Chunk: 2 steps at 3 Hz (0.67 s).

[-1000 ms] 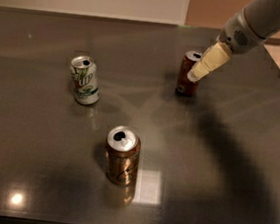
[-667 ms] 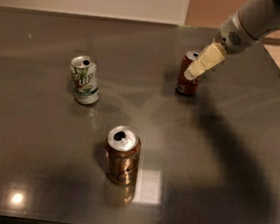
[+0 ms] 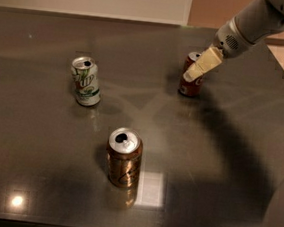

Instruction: Move coke can near orange can

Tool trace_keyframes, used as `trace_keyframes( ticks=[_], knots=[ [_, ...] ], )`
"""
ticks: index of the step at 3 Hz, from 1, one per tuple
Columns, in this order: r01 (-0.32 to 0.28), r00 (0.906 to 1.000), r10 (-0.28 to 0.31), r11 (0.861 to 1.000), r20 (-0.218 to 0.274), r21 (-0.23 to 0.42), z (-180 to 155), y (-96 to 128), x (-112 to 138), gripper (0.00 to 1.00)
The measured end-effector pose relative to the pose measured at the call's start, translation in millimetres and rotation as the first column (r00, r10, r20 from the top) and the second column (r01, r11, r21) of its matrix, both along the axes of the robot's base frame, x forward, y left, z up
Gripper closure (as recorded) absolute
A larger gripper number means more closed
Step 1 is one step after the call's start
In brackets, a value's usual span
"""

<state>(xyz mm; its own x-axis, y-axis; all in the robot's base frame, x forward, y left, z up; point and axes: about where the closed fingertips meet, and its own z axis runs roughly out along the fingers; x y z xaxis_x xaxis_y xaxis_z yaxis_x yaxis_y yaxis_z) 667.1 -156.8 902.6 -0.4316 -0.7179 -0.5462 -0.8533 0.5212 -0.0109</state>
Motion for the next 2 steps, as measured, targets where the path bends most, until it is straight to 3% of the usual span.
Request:
trace_keyframes(
  ticks=[2],
  knots=[
    [-0.008, 0.9998, 0.008, 1.0, -0.019, 0.02, -4.0, 3.3, 0.5, 0.62]
  ],
)
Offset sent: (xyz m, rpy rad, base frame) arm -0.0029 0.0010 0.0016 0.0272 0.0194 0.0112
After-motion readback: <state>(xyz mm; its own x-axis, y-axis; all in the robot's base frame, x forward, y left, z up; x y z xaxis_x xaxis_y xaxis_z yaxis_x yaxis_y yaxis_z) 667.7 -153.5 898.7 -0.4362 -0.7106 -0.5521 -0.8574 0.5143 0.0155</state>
